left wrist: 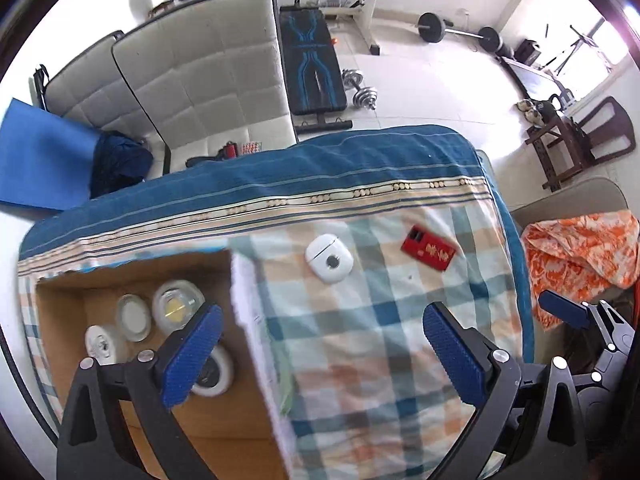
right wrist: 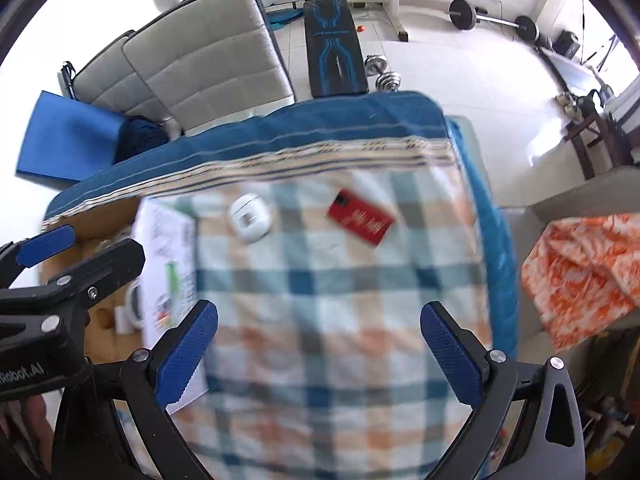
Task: Organize rigid objects
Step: 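Lift both open tools out of the box toward the remaining items, then grasp the red box with the right tool while the left tool grasps the white earbud case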
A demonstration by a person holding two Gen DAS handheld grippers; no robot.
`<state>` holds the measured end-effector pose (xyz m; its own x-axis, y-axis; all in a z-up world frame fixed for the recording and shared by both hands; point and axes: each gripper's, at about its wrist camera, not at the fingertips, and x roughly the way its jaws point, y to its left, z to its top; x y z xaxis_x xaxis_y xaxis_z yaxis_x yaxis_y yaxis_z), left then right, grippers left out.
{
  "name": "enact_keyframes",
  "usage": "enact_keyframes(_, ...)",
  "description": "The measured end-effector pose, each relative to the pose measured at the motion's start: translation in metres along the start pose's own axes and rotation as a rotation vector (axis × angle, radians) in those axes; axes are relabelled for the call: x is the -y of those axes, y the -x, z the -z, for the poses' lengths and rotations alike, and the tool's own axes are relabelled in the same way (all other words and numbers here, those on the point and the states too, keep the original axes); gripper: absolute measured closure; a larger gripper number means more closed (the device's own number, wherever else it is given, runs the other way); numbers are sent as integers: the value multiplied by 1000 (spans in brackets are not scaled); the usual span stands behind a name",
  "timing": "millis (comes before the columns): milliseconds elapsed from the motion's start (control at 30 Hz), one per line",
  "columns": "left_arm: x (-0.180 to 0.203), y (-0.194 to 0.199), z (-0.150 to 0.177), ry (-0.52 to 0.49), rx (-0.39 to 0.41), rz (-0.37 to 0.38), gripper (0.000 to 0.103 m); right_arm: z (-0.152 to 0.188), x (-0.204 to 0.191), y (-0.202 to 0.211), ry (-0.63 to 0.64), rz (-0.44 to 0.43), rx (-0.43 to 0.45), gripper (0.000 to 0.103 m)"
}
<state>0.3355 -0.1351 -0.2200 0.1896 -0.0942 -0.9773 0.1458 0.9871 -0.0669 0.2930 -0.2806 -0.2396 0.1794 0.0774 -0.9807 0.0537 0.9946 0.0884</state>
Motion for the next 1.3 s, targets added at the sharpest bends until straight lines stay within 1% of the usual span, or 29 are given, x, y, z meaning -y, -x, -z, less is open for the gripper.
enact_keyframes(33,3,-12,-8,18,-18,-5,1,-9,6,-10,14,9,-6,0)
enact_keyframes(100,9,-31,-17,37,-48,-22,9,-24,16,-32,35,18,-26,2)
enact_keyframes(133,11,-42,-21,46,-64,-34,12,-31,20,-45,46,18,-41,3)
enact_keyframes(167,13,-50,-24,50,-76,-45,17,-37,20,-56,55,18,-53,8)
enact_keyframes(200,14,-60,-26,60,-89,-54,25,-43,21,-68,73,22,-68,14)
enact_keyframes(267,12,-78,-28,85,-125,-68,32,-50,20,-91,113,26,-93,22)
enact_keyframes(300,11,-88,-29,101,-150,-62,33,-54,19,-102,136,23,-109,23)
enact_keyframes(367,9,-101,-31,126,-170,-56,33,-58,16,-121,165,23,-130,27)
enact_keyframes(433,10,-112,-32,137,-185,-78,34,-62,14,-138,181,-1,-155,29)
enact_keyframes(467,10,-116,-32,141,-191,-81,34,-63,16,-145,174,-1,-166,31)
enact_keyframes(500,9,-120,-32,148,-199,-78,34,-65,18,-152,166,13,-171,40)
enact_keyframes(533,9,-123,-32,152,-205,-79,34,-65,20,-158,161,30,-178,44)
enact_keyframes(600,11,-129,-33,151,-214,-80,34,-65,24,-162,145,9,-172,45)
enact_keyframes(633,14,-131,-33,142,-216,-85,34,-65,26,-161,133,4,-168,46)
enact_keyframes(667,16,-133,-33,131,-218,-93,34,-64,29,-160,114,-1,-169,50)
enact_keyframes(700,18,-135,-34,122,-220,-95,34,-64,34,-158,79,-12,-175,55)
enact_keyframes(800,24,-142,-34,116,-239,-92,33,-60,55,-154,-37,-43,-200,63)
enact_keyframes(867,25,-149,-34,127,-259,-72,33,-57,69,-152,-93,-76,-197,65)
enact_keyframes(900,25,-152,-33,128,-265,-77,33,-55,70,-150,-78,-112,-186,64)
enact_keyframes(967,24,-157,-32,135,-279,-78,33,-54,66,-150,-28,-139,-173,64)
enact_keyframes(1033,22,-161,-30,140,-287,-84,33,-54,62,-152,20,-130,-159,58)
enact_keyframes(1100,18,-163,-28,149,-292,-81,33,-52,56,-155,67,-124,-144,46)
enact_keyframes(1133,16,-165,-28,153,-296,-78,33,-52,53,-156,91,-119,-134,43)
enact_keyframes(1167,14,-167,-27,157,-301,-79,33,-50,50,-158,113,-117,-135,36)
enact_keyframes(1200,11,-169,-25,161,-306,-83,33,-51,45,-159,132,-105,-140,33)
enact_keyframes(1267,8,-172,-19,165,-320,-84,33,-49,35,-160,162,-60,-135,34)
enact_keyframes(1300,5,-176,-19,165,-326,-88,33,-48,34,-160,174,-27,-135,40)
